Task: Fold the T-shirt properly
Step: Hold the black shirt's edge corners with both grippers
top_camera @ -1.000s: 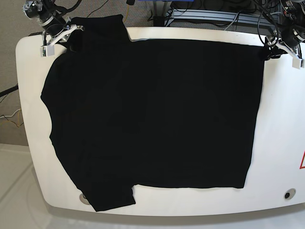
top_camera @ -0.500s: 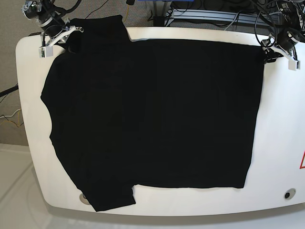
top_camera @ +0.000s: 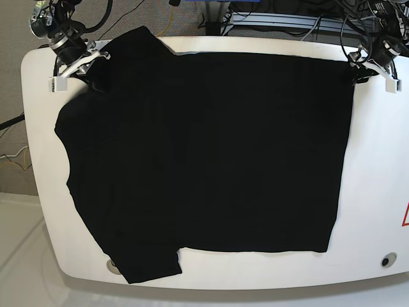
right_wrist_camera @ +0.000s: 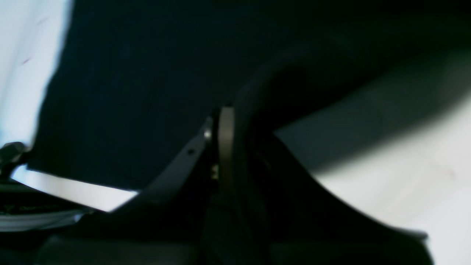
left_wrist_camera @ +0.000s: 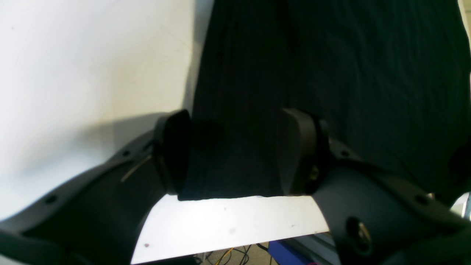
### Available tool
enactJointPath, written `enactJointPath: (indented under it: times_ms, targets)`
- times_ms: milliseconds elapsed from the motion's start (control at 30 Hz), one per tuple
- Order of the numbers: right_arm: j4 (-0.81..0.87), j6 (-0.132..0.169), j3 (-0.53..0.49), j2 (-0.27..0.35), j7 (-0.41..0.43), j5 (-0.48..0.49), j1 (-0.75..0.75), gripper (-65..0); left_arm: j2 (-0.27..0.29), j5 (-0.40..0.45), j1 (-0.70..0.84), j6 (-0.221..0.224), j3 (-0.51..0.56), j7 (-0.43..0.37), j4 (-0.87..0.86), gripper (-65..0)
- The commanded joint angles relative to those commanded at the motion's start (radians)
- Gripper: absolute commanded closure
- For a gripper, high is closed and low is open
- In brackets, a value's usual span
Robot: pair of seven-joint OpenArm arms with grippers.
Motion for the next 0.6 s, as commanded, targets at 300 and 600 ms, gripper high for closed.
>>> enactJointPath:
  times_ms: [300,600]
  targets:
    - [-0.002,0.0,-0.002,-0.003,0.0,-0.002,0.0,-2.1,0.002,0.003,0.0,0.006,0.002,-0.002,-0.002,-35.0]
    - [-0.002,0.0,0.003,-0.003,0.0,-0.002,-0.005,-2.1,0.032,0.009,-0.029,0.04,0.009,-0.003,-0.008,-35.3]
